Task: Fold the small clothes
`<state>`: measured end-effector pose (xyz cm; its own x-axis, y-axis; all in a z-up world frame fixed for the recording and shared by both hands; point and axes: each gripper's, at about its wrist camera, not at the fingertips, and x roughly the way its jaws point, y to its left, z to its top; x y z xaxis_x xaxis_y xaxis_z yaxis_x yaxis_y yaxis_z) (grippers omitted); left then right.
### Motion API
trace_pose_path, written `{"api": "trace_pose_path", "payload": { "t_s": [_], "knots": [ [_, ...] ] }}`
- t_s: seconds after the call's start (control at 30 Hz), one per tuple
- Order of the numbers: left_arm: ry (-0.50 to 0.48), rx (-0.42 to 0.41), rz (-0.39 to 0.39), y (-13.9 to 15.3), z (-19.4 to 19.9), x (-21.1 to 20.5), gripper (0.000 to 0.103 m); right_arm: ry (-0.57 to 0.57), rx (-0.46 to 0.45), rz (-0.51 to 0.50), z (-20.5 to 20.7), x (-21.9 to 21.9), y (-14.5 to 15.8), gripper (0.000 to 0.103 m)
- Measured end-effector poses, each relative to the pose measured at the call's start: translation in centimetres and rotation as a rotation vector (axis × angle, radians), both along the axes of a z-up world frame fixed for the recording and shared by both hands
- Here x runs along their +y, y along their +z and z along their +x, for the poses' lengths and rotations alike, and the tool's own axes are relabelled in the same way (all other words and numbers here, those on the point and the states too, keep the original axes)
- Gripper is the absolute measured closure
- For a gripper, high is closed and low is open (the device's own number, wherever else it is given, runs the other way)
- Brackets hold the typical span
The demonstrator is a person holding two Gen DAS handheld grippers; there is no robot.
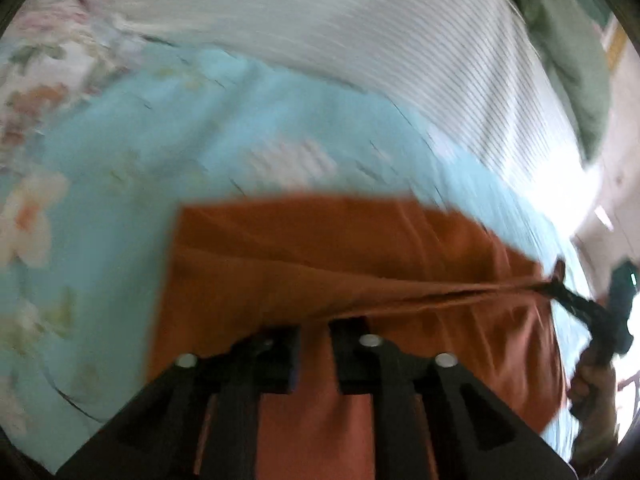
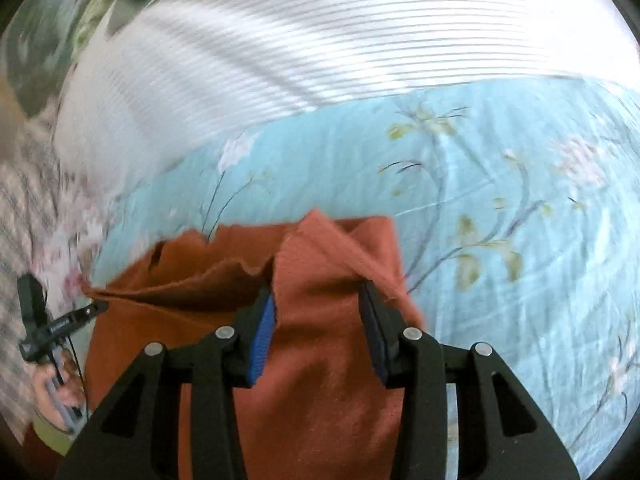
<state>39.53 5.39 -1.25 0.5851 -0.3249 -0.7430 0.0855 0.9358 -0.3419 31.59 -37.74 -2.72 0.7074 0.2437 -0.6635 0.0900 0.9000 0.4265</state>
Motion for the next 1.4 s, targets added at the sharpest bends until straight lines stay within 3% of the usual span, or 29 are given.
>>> {"api": "trace_pose_path", "payload": {
  "t_s": [0.03, 0.17, 0.33, 0.43, 0.57, 0.7, 0.87, 1.0, 1.2, 1.3, 1.4],
  "knots": [
    [0.026, -0.008, -0.005, 0.3, 0.1, 0.7, 0.066, 0.001, -0.001, 0.002, -0.3, 0.0, 0.0, 0.06],
    [0.14, -0.048, -0.042, 0.4, -2.0, 3.3, 0.057, 0.018, -0.005, -0.025, -2.3, 1.0, -0.2, 0.056],
    [0.179, -0.025, -0.079, 0.3, -3.4, 4.5, 0.057, -0.006, -0.007, -0.065, -1.0, 1.2, 0.6, 0.056],
    [0.17, -0.036, -0.107, 1.1, -4.8, 4.3, 0.057, -0.079, -0.035, -0.097, 0.4, -0.7, 1.8, 0.054],
    [0.145, -0.056, -0.139, 2.6, -8.4, 3.4, 0.052, -0.152, -0.04, -0.026, 0.2, -2.6, 2.8, 0.054],
    [0.122, -0.064, -0.186, 2.9, -13.3, 2.8, 0.044, -0.089, -0.046, 0.04, -3.3, -0.8, 2.3, 0.038],
    [0.098, -0.004, -0.275, 1.0, -18.8, 1.7, 0.035, 0.027, -0.045, 0.115, -9.0, 3.2, 0.5, 0.037],
    [0.097, 0.039, -0.324, -1.0, -22.4, 1.3, 0.031, 0.056, -0.047, 0.151, -13.1, 5.3, -0.7, 0.034],
    [0.155, 0.099, -0.409, -3.8, -23.7, 2.3, 0.031, 0.096, -0.061, 0.274, -16.6, 6.9, -1.7, 0.025],
    [0.202, 0.079, -0.466, -4.3, -23.0, 2.8, 0.03, 0.107, -0.073, 0.292, -17.4, 7.7, -1.4, 0.023],
    [0.255, 0.046, -0.474, -4.7, -21.8, 3.1, 0.03, 0.114, -0.087, 0.296, -17.7, 8.3, -1.1, 0.023]
  ]
}}
